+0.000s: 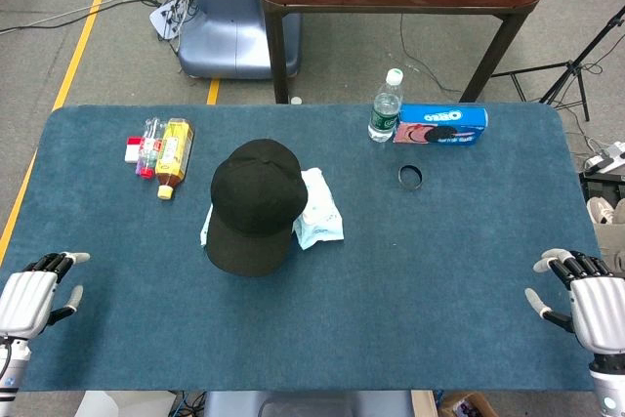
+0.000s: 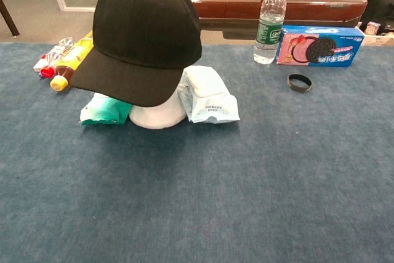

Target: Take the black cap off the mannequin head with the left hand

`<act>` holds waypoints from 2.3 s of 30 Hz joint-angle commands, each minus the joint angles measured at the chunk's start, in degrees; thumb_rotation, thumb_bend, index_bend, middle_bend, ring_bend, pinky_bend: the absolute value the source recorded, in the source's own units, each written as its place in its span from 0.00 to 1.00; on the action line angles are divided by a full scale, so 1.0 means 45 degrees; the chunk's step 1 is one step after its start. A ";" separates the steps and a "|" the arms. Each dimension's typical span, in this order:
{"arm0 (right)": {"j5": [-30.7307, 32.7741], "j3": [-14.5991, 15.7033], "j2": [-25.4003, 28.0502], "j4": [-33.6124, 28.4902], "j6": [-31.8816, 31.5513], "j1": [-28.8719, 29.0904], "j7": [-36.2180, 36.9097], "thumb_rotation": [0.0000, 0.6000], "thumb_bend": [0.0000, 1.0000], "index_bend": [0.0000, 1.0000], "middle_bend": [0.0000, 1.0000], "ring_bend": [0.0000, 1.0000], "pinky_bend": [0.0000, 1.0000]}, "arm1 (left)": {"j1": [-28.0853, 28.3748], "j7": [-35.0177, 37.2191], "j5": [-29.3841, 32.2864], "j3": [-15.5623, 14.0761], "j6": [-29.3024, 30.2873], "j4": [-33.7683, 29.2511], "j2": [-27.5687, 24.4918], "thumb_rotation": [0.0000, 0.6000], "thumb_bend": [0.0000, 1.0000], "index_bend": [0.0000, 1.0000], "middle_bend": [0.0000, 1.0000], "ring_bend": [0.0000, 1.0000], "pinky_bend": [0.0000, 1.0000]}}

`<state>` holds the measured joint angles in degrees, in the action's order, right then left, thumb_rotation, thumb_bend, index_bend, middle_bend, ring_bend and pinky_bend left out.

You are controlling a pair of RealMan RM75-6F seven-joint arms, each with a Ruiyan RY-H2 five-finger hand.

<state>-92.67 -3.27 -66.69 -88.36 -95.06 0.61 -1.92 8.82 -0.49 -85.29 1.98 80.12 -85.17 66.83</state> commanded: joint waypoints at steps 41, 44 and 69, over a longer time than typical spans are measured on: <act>0.0240 -0.0230 0.0499 -0.0053 0.0046 -0.0012 0.1399 1.00 0.23 0.48 0.39 0.34 0.38 | 0.2314 -0.1489 -0.3947 0.0423 0.0889 0.0144 0.1891 1.00 0.00 0.20 0.44 0.56 0.63; 0.0267 -0.0241 0.0543 -0.0048 0.0074 -0.0004 0.1500 1.00 0.23 0.48 0.39 0.34 0.38 | 0.2587 -0.1733 -0.3933 0.0456 0.0593 0.0139 0.2095 1.00 0.00 0.21 0.44 0.56 0.63; 0.0228 -0.0264 0.0675 0.0015 -0.0078 -0.0076 0.1961 1.00 0.23 0.48 0.39 0.34 0.38 | 0.3343 -0.2743 -0.4044 0.0560 0.0858 0.1124 0.3810 1.00 0.00 0.35 0.49 0.63 0.70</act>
<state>-91.65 -4.45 -63.66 -88.29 -95.41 0.27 6.90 23.68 -12.62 -103.48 4.46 84.03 -80.31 83.73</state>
